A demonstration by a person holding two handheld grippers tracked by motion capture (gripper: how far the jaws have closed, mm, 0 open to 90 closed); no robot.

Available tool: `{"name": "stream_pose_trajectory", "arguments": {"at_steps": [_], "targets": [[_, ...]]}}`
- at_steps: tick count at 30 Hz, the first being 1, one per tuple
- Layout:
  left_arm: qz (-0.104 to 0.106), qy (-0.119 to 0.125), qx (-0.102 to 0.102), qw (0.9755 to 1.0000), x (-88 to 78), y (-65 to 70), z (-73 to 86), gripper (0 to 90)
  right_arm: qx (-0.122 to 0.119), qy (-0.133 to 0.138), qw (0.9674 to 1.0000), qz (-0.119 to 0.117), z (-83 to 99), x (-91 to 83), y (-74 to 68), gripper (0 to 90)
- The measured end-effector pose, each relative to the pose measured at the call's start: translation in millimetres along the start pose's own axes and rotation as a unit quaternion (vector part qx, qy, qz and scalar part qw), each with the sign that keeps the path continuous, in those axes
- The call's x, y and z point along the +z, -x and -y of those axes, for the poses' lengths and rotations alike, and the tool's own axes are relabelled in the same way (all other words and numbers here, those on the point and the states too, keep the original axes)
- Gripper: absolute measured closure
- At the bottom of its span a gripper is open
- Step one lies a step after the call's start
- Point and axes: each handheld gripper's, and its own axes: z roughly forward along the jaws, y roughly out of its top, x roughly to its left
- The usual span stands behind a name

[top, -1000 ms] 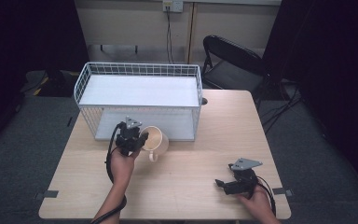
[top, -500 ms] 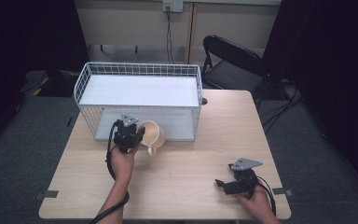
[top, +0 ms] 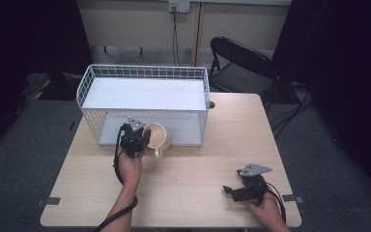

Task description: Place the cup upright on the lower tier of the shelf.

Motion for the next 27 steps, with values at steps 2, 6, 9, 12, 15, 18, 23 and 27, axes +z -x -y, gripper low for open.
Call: {"name": "stream_pose_trajectory", "arguments": {"at_steps": [2, 6, 9, 12, 15, 18, 23, 27], "targets": [[-0.006, 0.003, -0.003, 1.0, 2.0, -0.2, 1.0, 82.8, 0.0, 0.0, 1.0, 0.0, 0.0, 0.0, 0.0, 13.5], [-0.007, 0.005, -0.007, 0.9999, 4.4, -1.5, 1.4, 82.8, 0.0, 0.0, 1.0, 0.0, 0.0, 0.0, 0.0, 13.5], [-0.01, 0.009, -0.013, 0.9998, 6.3, -2.2, 0.3, 82.8, 0.0, 0.0, 1.0, 0.0, 0.0, 0.0, 0.0, 13.4], [-0.017, 0.011, -0.011, 0.9997, 7.5, -1.7, -1.2, 82.8, 0.0, 0.0, 1.0, 0.0, 0.0, 0.0, 0.0, 13.5], [-0.022, 0.015, -0.012, 0.9996, 9.0, -1.4, -1.8, 82.8, 0.0, 0.0, 1.0, 0.0, 0.0, 0.0, 0.0, 13.5], [-0.027, 0.019, -0.016, 0.9993, 11.2, -1.0, -1.8, 82.8, 0.0, 0.0, 1.0, 0.0, 0.0, 0.0, 0.0, 13.5], [-0.041, 0.021, -0.018, 0.9988, 14.4, -0.1, -1.9, 82.8, 0.0, 0.0, 1.0, -0.001, 0.0, 0.0, 0.0, 13.3], [-0.052, 0.025, -0.017, 0.9982, 16.9, 0.0, -2.4, 82.8, 0.0, 0.0, 1.0, -0.001, 0.0, 0.1, 0.0, 13.3]]}}
